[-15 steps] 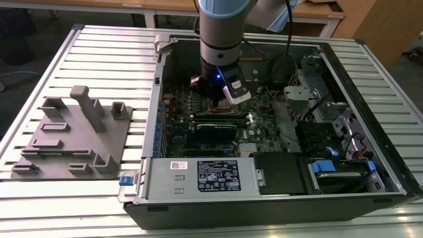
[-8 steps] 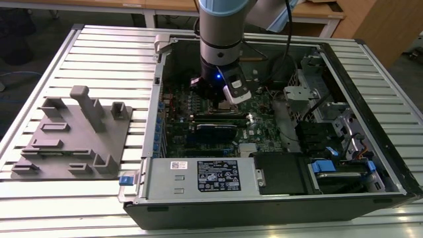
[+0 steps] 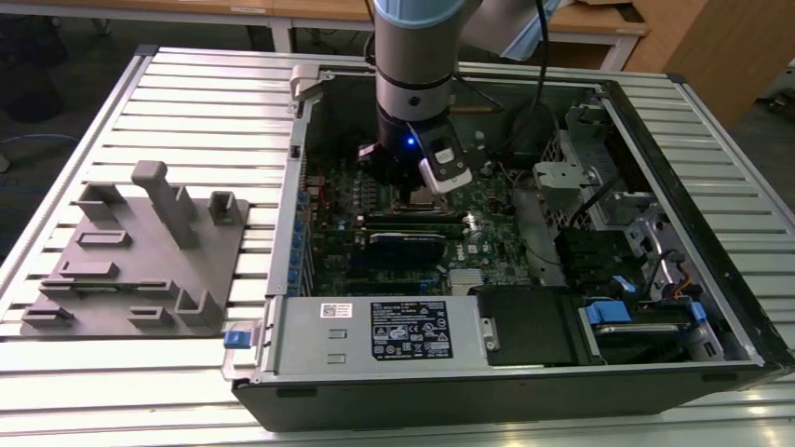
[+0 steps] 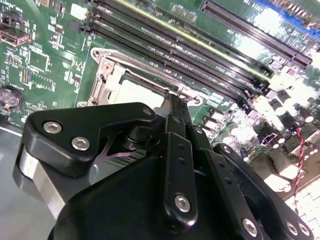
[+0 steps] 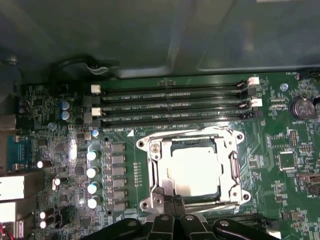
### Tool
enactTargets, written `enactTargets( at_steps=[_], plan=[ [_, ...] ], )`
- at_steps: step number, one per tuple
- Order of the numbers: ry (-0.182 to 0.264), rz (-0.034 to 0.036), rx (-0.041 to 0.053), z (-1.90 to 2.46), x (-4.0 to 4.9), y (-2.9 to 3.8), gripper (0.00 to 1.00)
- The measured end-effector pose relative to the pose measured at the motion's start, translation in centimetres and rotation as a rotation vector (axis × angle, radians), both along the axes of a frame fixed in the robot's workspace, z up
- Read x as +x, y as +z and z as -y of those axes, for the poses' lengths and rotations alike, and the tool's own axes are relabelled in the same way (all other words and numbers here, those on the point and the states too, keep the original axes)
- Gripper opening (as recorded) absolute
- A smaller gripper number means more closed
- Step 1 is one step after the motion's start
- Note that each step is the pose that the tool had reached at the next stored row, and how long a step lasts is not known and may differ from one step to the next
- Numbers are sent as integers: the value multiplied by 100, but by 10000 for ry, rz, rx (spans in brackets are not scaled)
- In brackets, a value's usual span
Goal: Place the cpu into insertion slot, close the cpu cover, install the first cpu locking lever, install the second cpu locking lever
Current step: 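Install the second cpu locking lever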
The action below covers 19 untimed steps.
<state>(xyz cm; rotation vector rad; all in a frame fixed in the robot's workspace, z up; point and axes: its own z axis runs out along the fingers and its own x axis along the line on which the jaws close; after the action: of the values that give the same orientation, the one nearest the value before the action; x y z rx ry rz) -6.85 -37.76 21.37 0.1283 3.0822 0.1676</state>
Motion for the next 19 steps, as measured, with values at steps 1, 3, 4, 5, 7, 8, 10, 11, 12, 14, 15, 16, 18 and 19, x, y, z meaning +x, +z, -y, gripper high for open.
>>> enactTargets(
  at_steps=[1, 3, 4, 5, 7, 8, 10, 11, 12, 14, 15, 16, 18, 19],
  plan=[
    [0, 0, 0, -14, 0, -1, 10],
    [1, 0, 0, -42, 0, -2, 10],
    [1, 0, -1, -58, 0, -2, 10],
    [1, 0, -2, -76, 0, -3, 10],
    [1, 0, -13, -110, 0, -6, 10],
    [0, 0, -32, -124, 0, -7, 10],
    [2, -2, -96, -139, 8, -9, 10],
    [2, -1, -139, -143, 15, -10, 10],
    [1, 0, -186, -147, 24, -11, 10],
    [0, -3, -317, -152, 51, -11, 10],
    [0, -3, -389, -155, 65, -11, 10],
    [0, -2, -453, -158, 80, -12, 10],
    [0, -3, -497, -166, 112, -13, 10],
    [1, -6, -501, -169, 136, -14, 10]
  ],
)
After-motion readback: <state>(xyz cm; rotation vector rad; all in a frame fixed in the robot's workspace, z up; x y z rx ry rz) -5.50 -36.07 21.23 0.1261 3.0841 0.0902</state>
